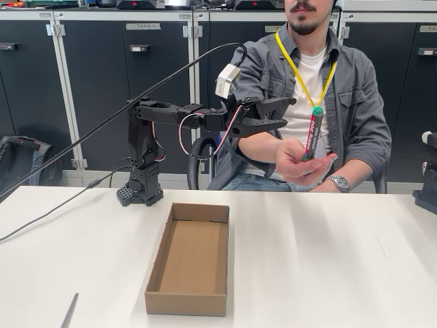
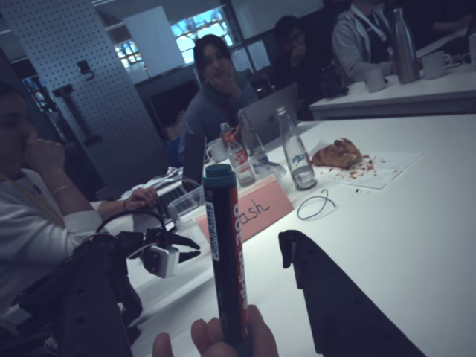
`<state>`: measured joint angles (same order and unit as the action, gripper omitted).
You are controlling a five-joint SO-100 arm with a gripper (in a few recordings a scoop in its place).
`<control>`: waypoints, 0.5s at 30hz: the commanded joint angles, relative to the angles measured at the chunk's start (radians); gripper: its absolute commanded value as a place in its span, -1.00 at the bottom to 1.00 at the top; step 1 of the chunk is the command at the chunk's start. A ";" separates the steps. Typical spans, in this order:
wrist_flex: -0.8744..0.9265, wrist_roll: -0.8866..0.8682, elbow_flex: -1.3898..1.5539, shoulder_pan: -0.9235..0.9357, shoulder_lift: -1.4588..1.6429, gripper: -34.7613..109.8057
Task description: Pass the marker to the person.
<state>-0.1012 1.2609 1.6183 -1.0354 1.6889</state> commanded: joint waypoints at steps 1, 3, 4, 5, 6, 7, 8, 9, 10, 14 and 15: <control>-0.021 0.002 -0.006 -0.011 0.064 0.13; -0.021 0.002 -0.006 -0.011 0.064 0.13; -0.020 0.003 -0.006 -0.011 0.064 0.13; -0.023 0.003 -0.005 -0.011 0.064 0.13; -0.023 0.003 -0.005 -0.011 0.064 0.13; -0.021 0.005 -0.005 -0.011 0.064 0.13; -0.021 0.003 -0.005 -0.011 0.064 0.13; -0.021 0.002 -0.006 -0.011 0.064 0.13; -0.020 0.002 -0.008 -0.011 0.064 0.13; -0.015 0.000 -0.009 -0.011 0.064 0.13; -0.015 0.000 -0.009 -0.011 0.064 0.13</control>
